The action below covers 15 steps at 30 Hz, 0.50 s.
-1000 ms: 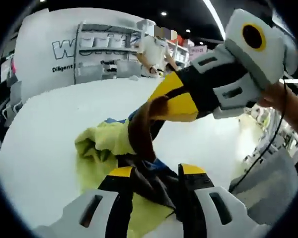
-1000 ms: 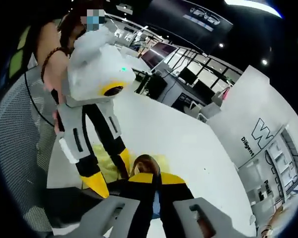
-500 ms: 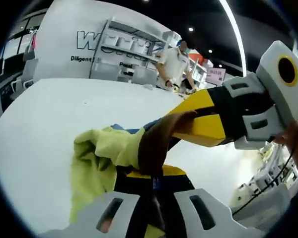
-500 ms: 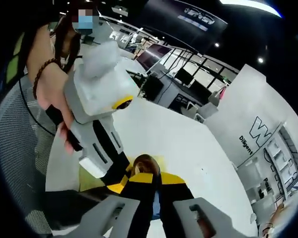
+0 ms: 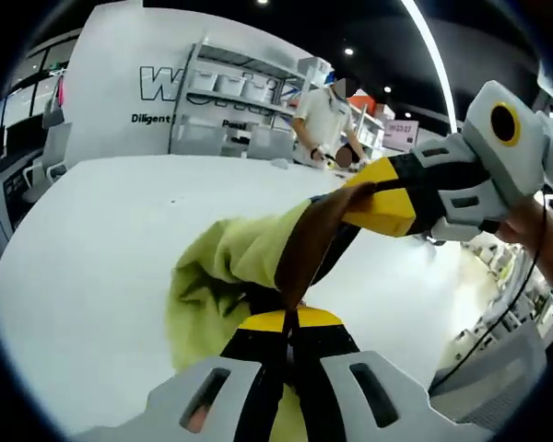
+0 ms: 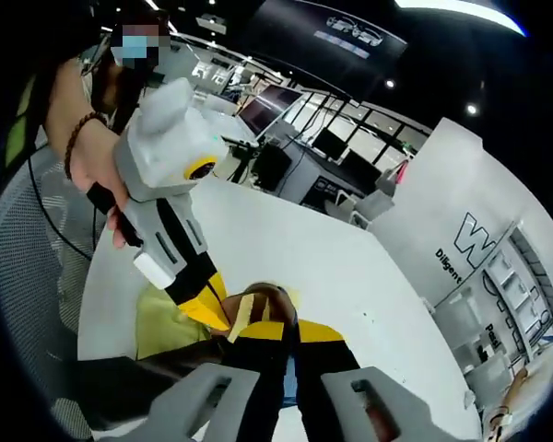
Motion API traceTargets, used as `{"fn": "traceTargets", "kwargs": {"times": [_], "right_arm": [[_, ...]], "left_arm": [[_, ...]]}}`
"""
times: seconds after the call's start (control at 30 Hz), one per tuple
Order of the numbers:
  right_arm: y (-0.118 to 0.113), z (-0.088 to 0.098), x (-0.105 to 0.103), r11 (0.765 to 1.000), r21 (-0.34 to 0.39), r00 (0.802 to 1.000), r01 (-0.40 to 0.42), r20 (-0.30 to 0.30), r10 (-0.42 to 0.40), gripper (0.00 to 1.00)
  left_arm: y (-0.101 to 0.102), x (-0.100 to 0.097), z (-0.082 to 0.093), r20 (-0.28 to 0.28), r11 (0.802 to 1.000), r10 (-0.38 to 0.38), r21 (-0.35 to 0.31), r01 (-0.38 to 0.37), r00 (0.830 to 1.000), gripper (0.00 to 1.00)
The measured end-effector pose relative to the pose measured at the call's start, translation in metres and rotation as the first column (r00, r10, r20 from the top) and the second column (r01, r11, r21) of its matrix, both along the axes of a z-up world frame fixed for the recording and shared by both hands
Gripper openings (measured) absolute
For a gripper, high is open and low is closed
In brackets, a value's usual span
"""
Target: Fold the garment on the visible template until the final outline fits inside the template.
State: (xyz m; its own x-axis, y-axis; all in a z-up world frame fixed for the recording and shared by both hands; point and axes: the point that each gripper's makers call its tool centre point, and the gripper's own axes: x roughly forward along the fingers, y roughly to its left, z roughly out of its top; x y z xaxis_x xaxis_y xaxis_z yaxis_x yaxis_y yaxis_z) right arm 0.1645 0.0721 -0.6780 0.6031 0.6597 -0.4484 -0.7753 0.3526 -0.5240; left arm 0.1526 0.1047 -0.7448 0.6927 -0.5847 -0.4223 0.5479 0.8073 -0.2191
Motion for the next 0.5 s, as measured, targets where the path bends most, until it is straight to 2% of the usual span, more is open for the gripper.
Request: {"fn": "traceTargets", "kwargs": {"times": [0.07, 0.17, 0.33, 0.5], "right_arm": [[-0.005, 0.002, 0.006, 0.998, 0.028, 0.999, 0.049, -0.01, -0.049, 0.0], [-0.006, 0.002, 0.008, 0.997, 0.046, 0.998, 0.056, -0.018, -0.056, 0.0], [-0.007, 0.004, 0.012, 0.997, 0.049, 0.998, 0.065, -0.007, -0.065, 0.0], [-0.008, 0.008, 0.015, 0.996, 0.052, 0.997, 0.074, 0.003, -0.074, 0.0]], "left_arm": [[0.008, 0.001, 0.006, 0.036, 0.999, -0.01, 0.045, 0.008, 0.999, 0.02], [0.019, 0.006, 0.017, 0.09, 0.995, -0.008, 0.095, 0.0, 0.996, 0.02], [0.03, 0.016, 0.027, 0.132, 0.99, -0.004, 0.14, -0.015, 0.991, 0.02], [0.041, 0.026, 0.042, 0.175, 0.987, 0.018, 0.156, -0.046, 0.984, 0.02]]}}
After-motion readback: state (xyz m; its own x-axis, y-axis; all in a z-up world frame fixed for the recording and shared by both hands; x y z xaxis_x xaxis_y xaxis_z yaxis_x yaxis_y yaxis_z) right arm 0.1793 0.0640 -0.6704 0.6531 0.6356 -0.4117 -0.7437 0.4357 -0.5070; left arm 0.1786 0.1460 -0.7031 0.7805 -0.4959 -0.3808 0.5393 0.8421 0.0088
